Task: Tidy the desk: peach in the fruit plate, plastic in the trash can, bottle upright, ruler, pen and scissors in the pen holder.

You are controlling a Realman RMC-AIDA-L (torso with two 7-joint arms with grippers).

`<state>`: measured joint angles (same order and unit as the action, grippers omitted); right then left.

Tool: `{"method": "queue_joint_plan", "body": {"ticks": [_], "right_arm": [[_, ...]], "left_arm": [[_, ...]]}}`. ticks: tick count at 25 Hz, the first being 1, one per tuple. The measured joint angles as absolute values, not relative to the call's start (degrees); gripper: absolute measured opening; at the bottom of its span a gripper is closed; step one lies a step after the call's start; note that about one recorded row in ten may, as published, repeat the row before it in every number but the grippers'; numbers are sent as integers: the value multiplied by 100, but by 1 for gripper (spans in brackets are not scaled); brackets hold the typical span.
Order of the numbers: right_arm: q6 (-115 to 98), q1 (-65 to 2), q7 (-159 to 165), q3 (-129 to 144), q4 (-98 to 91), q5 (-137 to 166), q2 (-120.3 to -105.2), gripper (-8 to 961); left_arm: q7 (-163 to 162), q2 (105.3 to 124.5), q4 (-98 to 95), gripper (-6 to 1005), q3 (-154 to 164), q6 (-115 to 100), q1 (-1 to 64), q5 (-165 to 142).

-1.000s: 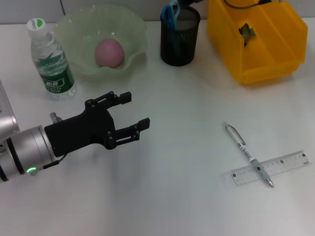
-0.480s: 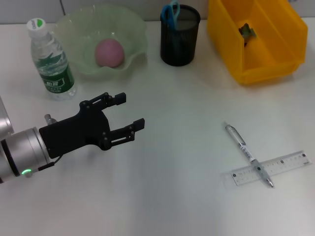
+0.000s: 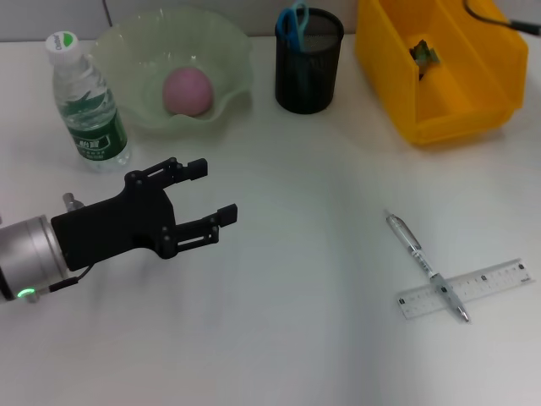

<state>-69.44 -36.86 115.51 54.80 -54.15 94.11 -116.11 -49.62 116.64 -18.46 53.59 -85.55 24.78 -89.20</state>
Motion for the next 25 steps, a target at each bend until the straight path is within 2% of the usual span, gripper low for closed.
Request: {"method": "queue_joint_plan", "body": {"ticks": [4, 6, 7, 8, 11, 12, 14, 20, 25], "right_arm": [[-7999, -3367, 10801, 5052, -5073, 8891, -11535, 693], [-8618, -3284, 10466, 4916, -4863, 8866, -11404, 700], [-9054, -3194, 10181, 4933, -4728, 8866, -11269, 704], [-9054, -3194, 10181, 4933, -4728, 8866, -11269, 707], [-9526, -3112, 9881, 4952, -4651, 8999, -11128, 718], [-9836, -3089, 9728, 4928, -4661, 9302, -11073, 758], [-9955, -3086, 9667, 4920, -4677, 9440, -11058, 838], [-10426, -3159, 9551, 4968, -5032, 10484, -11062, 837], [-10540, -3392, 9697, 4992, -5395, 11337, -11206, 837]], "left_arm": [[-4962, 11604, -1932, 807, 5366, -8764, 2415, -9016], [-4954, 11581, -1949, 807, 5369, -8883, 2410, -9160], [-4980, 11567, -1993, 807, 5370, -8990, 2421, -9371], [-4980, 11567, -1993, 807, 5370, -8990, 2421, -9371], [-5165, 11553, -2108, 807, 5371, -9128, 2444, -9716], [-5303, 11540, -2168, 807, 5371, -9225, 2459, -9913], [-5348, 11533, -2179, 807, 5370, -9262, 2465, -9992], [-5393, 11550, -2188, 807, 5369, -9316, 2462, -10327], [-5350, 11595, -2180, 807, 5369, -9326, 2424, -10428]]}}
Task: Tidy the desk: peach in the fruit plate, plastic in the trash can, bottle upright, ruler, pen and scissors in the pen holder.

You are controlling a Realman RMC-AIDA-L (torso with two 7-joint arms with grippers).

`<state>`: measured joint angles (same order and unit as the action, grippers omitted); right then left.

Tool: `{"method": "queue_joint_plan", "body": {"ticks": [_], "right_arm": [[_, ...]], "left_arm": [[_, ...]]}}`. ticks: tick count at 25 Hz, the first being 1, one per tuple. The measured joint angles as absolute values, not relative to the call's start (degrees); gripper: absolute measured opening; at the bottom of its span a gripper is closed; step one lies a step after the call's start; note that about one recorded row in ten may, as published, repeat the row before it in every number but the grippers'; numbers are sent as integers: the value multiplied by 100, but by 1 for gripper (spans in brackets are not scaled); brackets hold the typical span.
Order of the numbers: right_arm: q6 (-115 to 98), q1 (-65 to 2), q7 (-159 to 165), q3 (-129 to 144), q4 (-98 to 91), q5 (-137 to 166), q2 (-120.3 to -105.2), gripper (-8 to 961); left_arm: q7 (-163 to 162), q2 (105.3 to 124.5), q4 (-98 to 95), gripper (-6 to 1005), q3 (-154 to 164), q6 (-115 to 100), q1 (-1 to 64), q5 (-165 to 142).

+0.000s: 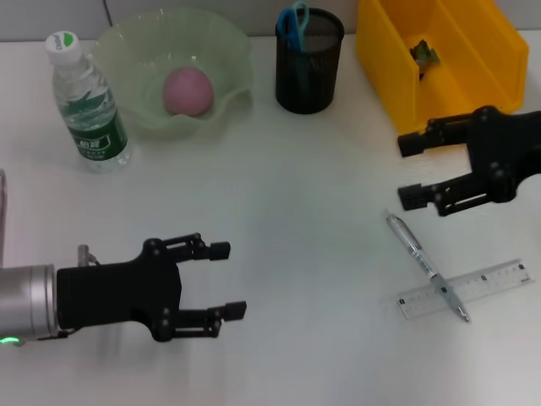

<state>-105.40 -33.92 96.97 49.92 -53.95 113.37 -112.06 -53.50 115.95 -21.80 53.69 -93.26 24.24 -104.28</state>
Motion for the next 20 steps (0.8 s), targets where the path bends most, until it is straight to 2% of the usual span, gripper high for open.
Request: {"method": "queue_joint_plan", "body": {"ticks": [2, 3, 10, 12, 16, 20], "right_arm": [[-10599, -3633, 9861, 5122, -5560, 11867, -11314, 837], [-10599, -3633, 9861, 5122, -5560, 11867, -11314, 836], [-10681, -4290, 10137, 5631, -5586, 13062, -11582, 835], [-10663, -4446, 10182, 5715, -5612, 13542, -11732, 834], [-10640, -4554, 10220, 5886, -5644, 13891, -11842, 834], [-10626, -4600, 10382, 6308, -5720, 14041, -11874, 833]], "left_arm": [[-5339, 11628, -2196, 807, 5374, -9331, 2423, -10565], [-5339, 11628, -2196, 807, 5374, -9331, 2423, -10565], [-5336, 11672, -2215, 807, 5380, -9342, 2434, -10708], [-5335, 11682, -2215, 807, 5373, -9338, 2426, -10710], [-5335, 11701, -2215, 806, 5323, -9322, 2417, -10712], [-5335, 11712, -2215, 806, 5310, -9312, 2415, -10711]]}}
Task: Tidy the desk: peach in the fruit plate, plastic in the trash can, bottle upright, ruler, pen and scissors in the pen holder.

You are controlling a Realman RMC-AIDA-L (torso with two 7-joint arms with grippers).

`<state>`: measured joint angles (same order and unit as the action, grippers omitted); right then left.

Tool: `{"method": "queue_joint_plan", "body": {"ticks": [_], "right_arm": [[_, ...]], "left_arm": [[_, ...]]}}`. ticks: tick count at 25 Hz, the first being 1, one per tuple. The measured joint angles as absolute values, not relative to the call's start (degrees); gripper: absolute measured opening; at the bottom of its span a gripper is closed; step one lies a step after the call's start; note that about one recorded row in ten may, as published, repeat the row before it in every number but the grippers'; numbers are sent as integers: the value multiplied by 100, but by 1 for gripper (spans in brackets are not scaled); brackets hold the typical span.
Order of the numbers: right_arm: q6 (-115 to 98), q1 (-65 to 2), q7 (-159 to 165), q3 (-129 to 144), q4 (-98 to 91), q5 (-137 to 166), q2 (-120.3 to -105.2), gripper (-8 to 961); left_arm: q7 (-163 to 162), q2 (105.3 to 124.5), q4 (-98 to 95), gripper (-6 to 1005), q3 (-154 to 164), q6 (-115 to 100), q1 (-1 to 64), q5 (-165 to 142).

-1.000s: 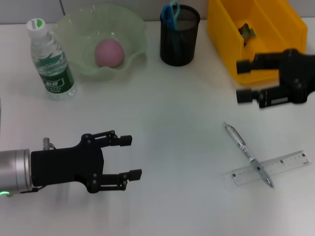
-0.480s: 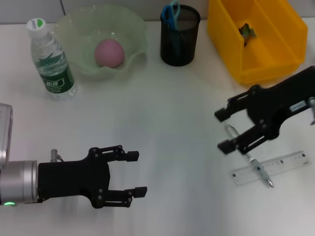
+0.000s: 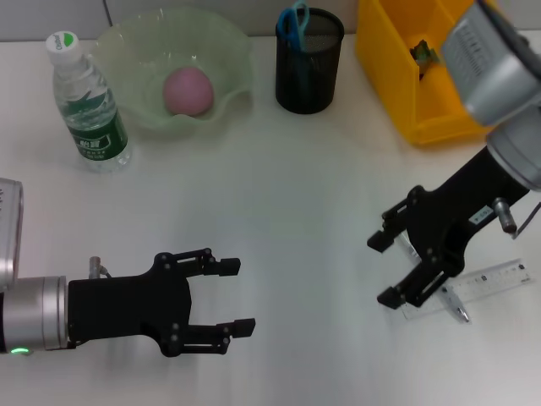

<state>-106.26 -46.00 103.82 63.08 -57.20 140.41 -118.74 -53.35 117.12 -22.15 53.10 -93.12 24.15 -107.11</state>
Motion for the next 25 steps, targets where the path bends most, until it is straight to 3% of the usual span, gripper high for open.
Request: {"method": "queue_joint_plan", "body": {"ticks": [25], "right_arm": [[-10221, -4524, 10638, 8086, -6112, 14618, -11915, 832]], "left_arm": [[-5395, 11786, -2204, 806, 5084, -9069, 2408, -10669]]}}
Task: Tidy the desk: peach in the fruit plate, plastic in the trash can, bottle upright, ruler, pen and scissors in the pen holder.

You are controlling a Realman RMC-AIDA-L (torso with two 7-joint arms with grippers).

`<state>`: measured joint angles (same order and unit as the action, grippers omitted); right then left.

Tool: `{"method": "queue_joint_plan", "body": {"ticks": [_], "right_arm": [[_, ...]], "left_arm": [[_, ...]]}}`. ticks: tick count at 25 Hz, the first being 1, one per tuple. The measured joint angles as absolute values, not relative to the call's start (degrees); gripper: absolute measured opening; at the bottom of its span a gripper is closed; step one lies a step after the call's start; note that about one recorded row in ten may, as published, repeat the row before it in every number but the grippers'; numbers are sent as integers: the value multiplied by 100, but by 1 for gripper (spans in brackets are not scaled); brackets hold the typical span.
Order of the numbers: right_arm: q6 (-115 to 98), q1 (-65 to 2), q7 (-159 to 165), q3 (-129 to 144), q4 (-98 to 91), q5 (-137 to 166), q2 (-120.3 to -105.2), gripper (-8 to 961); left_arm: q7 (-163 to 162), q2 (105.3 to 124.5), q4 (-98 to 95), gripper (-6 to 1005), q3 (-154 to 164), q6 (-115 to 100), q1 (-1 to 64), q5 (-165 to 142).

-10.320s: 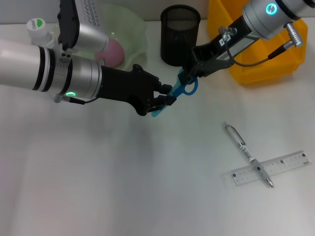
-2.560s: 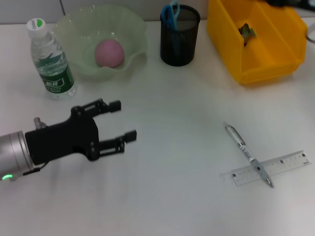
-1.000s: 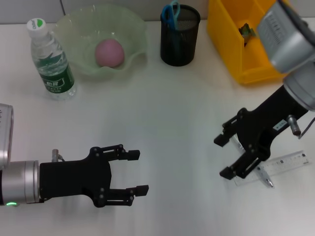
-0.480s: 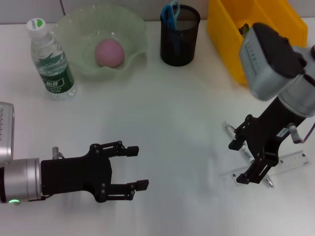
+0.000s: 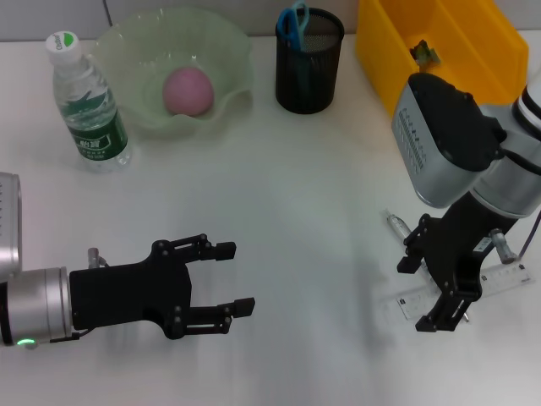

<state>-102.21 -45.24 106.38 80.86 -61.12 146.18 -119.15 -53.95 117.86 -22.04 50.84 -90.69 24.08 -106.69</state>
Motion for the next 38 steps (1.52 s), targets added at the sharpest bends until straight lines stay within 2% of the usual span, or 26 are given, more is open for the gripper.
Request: {"method": "queue_joint_plan", "body": {"ticks": [20, 31, 36, 38], "right_arm": [[-9653, -4299, 10439, 8842, -6131, 14615, -11953, 804], [-9514, -4230, 10358, 8868, -6124, 14569, -11957, 604], [-9463, -4215, 10295, 8866, -6091, 14489, -11962, 546], [-9481, -4212, 10294, 8838, -6104, 14428, -11960, 449]], "left_arm": [[-5405, 11803, -2170, 806, 5070, -9007, 2419, -10670], [-5406, 11803, -2171, 806, 5013, -9041, 2408, -10670], [-5406, 11803, -2181, 807, 4992, -9061, 2408, -10670], [-5406, 11803, -2183, 807, 4992, -9061, 2407, -10670]]}}
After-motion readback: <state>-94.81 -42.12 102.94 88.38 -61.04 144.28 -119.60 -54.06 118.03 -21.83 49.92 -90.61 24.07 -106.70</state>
